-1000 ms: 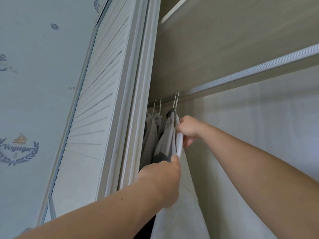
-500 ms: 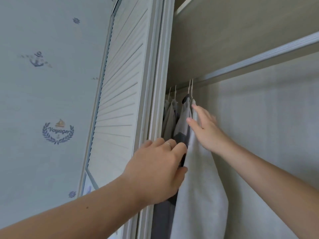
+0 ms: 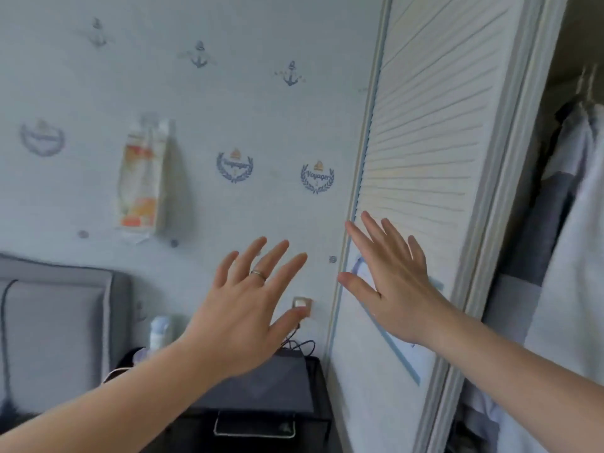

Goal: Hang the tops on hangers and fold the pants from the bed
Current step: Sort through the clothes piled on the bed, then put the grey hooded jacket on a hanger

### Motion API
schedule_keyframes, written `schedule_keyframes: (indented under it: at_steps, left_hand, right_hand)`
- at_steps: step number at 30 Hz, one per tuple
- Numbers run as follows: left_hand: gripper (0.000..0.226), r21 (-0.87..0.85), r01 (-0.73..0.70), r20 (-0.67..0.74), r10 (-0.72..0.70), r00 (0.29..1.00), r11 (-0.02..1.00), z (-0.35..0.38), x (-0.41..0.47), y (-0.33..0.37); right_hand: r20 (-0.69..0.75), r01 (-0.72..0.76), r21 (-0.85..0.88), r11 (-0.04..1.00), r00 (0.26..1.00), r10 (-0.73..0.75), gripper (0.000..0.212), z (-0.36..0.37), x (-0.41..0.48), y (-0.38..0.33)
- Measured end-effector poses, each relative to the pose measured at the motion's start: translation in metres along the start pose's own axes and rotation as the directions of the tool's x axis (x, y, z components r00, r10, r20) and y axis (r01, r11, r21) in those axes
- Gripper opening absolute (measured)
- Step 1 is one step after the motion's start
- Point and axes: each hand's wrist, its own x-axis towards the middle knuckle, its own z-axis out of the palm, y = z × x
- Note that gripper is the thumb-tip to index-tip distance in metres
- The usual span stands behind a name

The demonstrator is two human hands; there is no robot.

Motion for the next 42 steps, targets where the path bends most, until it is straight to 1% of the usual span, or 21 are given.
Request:
schedule_keyframes:
  at_steps: [5, 8, 10, 12, 14, 18, 21, 25, 27, 29, 33, 36, 39, 42]
  left_hand:
    - [0.074, 0.088, 0.228, 0.057, -0.234, 0.971, 0.970, -0.030, -0.138, -0.076]
    - [0.073, 0.138, 0.348, 0.082, -0.361, 0.929, 0.927, -0.046, -0.223, -0.109]
    - [0.075, 0.164, 0.448, 0.105, -0.467, 0.878, 0.879, -0.056, -0.282, -0.127]
    - [0.078, 0.192, 0.558, 0.121, -0.584, 0.803, 0.807, -0.066, -0.342, -0.143]
    - [0.079, 0.224, 0.667, 0.130, -0.699, 0.703, 0.711, -0.076, -0.403, -0.153]
    - [0.081, 0.295, 0.818, 0.127, -0.869, 0.479, 0.494, -0.091, -0.513, -0.157]
    - [0.081, 0.309, 0.900, 0.103, -0.951, 0.290, 0.308, -0.103, -0.584, -0.153]
    - [0.074, 0.299, 0.953, 0.073, -0.997, 0.034, 0.054, -0.116, -0.664, -0.150]
    - [0.074, 0.296, 0.954, 0.064, -0.996, -0.063, -0.041, -0.123, -0.697, -0.154]
    - [0.075, 0.297, 0.948, 0.047, -0.990, -0.135, -0.115, -0.130, -0.725, -0.162]
    - [0.074, 0.305, 0.926, -0.001, -0.972, -0.234, -0.223, -0.143, -0.774, -0.195]
    - [0.073, 0.297, 0.912, -0.012, -0.956, -0.293, -0.283, -0.152, -0.805, -0.231]
    - [0.072, 0.280, 0.904, 0.016, -0.940, -0.341, -0.323, -0.158, -0.826, -0.275]
    - [0.071, 0.275, 0.907, 0.038, -0.939, -0.341, -0.318, -0.162, -0.839, -0.324]
  right_hand:
    - [0.135, 0.131, 0.151, 0.980, 0.979, -0.152, 0.078, 0.073, -0.023, -0.135]
    - [0.174, 0.224, 0.243, 0.944, 0.947, -0.269, 0.077, 0.115, -0.045, -0.214]
    - [0.204, 0.280, 0.326, 0.903, 0.912, -0.356, 0.078, 0.142, -0.061, -0.268]
    - [0.246, 0.323, 0.390, 0.862, 0.866, -0.436, 0.078, 0.166, -0.079, -0.323]
    - [0.294, 0.360, 0.442, 0.822, 0.807, -0.512, 0.078, 0.188, -0.099, -0.375]
    - [0.350, 0.437, 0.541, 0.718, 0.660, -0.665, 0.080, 0.226, -0.139, -0.465]
    - [0.377, 0.444, 0.629, 0.639, 0.545, -0.749, 0.080, 0.247, -0.164, -0.527]
    - [0.431, 0.411, 0.691, 0.595, 0.426, -0.795, 0.087, 0.275, -0.191, -0.605]
    - [0.446, 0.415, 0.709, 0.570, 0.362, -0.819, 0.085, 0.289, -0.203, -0.643]
    - [0.443, 0.431, 0.725, 0.537, 0.306, -0.843, 0.086, 0.304, -0.213, -0.679]
    - [0.429, 0.441, 0.762, 0.474, 0.205, -0.880, 0.088, 0.331, -0.222, -0.753]
    - [0.435, 0.452, 0.769, 0.451, 0.148, -0.888, 0.083, 0.352, -0.215, -0.807]
    - [0.470, 0.448, 0.757, 0.476, 0.132, -0.873, 0.072, 0.373, -0.197, -0.854]
    - [0.471, 0.461, 0.750, 0.475, 0.132, -0.872, 0.070, 0.390, -0.177, -0.892]
